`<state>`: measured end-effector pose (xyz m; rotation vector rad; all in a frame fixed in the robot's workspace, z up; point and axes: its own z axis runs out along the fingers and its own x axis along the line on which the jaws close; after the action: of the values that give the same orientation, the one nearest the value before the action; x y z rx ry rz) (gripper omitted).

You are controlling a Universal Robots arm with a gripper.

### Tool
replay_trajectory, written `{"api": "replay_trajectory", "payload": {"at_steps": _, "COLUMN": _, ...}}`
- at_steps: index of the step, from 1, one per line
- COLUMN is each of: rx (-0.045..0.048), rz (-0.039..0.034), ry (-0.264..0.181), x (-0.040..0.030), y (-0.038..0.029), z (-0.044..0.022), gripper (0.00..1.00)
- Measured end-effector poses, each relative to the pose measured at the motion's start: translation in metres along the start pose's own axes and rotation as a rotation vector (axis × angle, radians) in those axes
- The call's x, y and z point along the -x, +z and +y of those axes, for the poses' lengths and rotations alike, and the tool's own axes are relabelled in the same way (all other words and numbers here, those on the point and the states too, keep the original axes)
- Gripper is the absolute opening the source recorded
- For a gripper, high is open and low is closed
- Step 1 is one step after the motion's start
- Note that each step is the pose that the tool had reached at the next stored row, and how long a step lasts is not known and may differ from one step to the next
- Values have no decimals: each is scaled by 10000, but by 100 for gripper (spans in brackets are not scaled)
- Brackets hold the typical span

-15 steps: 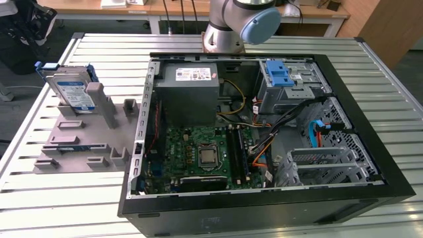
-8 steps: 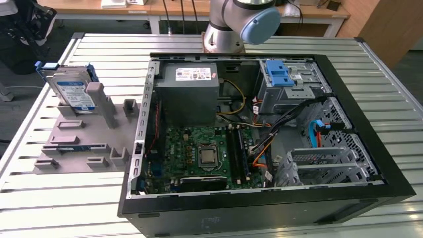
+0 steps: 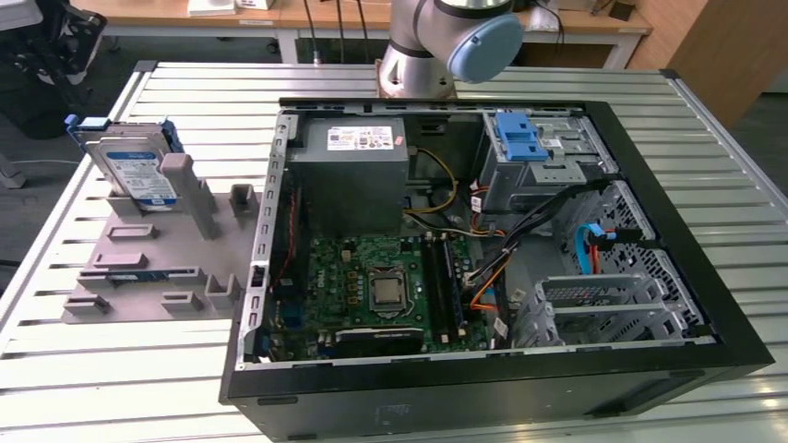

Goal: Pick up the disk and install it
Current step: 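Pick up the disk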

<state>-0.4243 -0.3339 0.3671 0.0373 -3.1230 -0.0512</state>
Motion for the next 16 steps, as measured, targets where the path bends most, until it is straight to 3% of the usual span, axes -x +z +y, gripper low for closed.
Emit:
{"api": "replay_trajectory", "payload": {"at_steps": 10, "rx": -32, "rz": 48, "ry": -1770, "x": 0, "y": 5, "z": 0, "gripper": 11}}
{"api": "replay_trajectory", "payload": {"at_steps": 16, "rx": -47, "rz": 51, "ry": -2514, "x": 0, "y": 7, "z": 0, "gripper": 11}}
